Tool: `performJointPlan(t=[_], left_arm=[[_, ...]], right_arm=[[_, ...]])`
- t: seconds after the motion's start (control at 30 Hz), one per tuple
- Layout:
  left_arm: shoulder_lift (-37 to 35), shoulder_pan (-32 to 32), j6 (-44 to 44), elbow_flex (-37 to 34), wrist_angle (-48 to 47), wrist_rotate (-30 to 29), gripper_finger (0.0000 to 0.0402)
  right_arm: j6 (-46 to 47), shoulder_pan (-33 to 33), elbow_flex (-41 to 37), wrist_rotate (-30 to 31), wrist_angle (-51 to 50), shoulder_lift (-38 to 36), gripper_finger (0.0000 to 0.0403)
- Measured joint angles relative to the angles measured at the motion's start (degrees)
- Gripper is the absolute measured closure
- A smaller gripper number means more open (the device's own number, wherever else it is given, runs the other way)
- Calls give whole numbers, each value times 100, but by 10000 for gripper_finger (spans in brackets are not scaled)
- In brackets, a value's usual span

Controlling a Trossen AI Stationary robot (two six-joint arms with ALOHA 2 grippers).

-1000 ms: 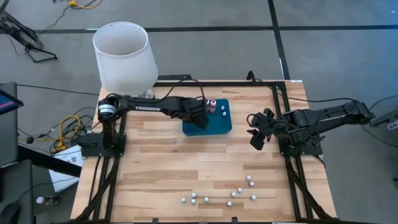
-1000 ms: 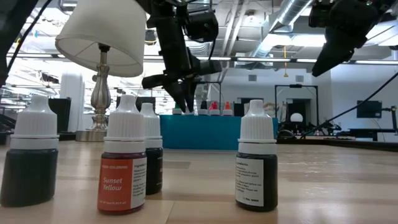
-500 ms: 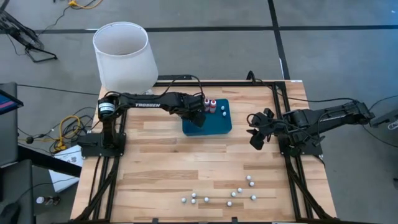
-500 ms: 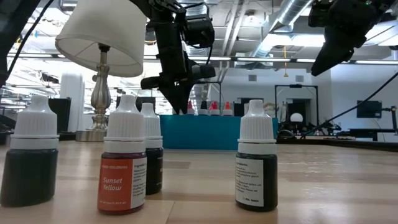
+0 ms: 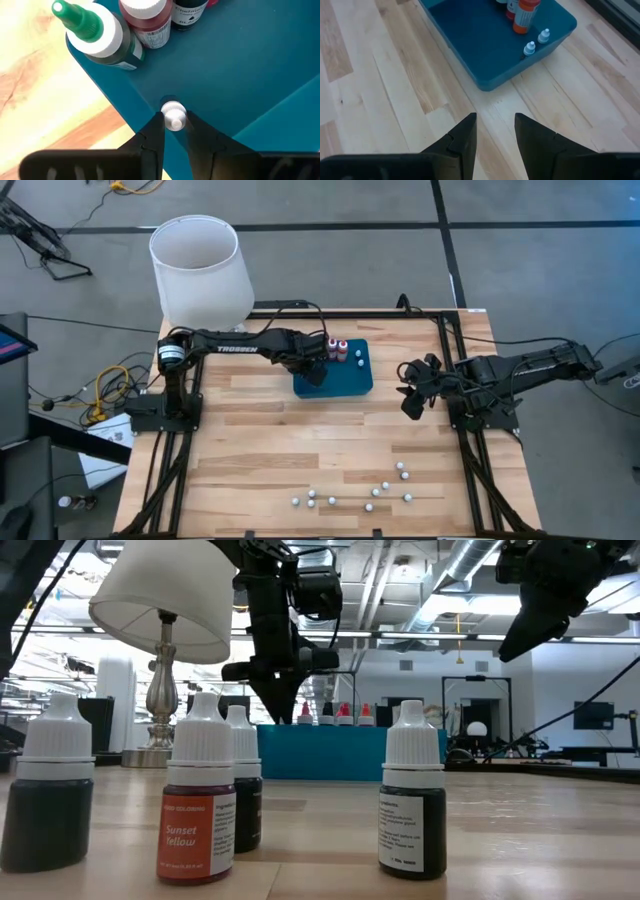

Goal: Pick & Place food coloring
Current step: Put the small black food coloring bottle into the bin

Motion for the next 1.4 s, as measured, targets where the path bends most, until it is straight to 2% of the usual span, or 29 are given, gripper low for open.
performJointPlan(t=[0.4, 0.77, 1.4], left_arm=[[-9, 42, -16, -580, 498, 228, 351], [-9, 129, 164, -590, 572, 77, 351], [-9, 305, 511, -590, 672, 143, 351]], right_arm=[[38, 1, 0, -2, 0, 0, 281], [38, 0, 0, 137, 0, 0, 281], [38, 1, 0, 164, 0, 0, 281]])
